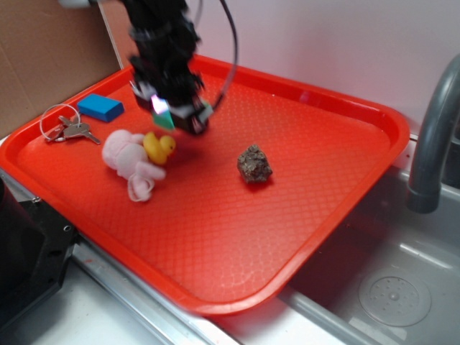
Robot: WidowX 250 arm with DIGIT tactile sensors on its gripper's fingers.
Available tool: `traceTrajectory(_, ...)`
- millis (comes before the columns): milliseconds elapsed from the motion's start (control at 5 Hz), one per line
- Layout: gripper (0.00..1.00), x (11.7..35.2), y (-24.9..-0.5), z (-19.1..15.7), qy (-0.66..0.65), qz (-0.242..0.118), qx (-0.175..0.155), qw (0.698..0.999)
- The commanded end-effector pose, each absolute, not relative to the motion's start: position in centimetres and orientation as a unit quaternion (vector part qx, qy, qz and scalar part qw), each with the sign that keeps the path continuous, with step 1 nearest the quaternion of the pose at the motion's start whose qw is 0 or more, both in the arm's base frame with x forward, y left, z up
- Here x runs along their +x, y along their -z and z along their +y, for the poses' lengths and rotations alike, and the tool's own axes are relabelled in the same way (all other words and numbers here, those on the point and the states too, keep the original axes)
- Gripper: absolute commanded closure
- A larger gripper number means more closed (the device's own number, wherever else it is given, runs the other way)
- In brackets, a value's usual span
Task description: Grab the green block.
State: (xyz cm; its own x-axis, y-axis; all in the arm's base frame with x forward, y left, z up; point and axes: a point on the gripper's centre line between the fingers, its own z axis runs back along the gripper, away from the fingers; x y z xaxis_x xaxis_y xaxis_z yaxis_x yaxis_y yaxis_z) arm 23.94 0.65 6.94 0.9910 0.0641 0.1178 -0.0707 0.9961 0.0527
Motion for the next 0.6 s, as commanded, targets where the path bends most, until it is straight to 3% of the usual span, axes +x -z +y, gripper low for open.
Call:
traceTrajectory(0,1.0,21.2,-18.4,2.3,-0.119,-0.073,0.067,0.988)
traceTrajectory(400,1.0,19.5,-27.0,1.7,-0.119,-0.093,0.045,0.988)
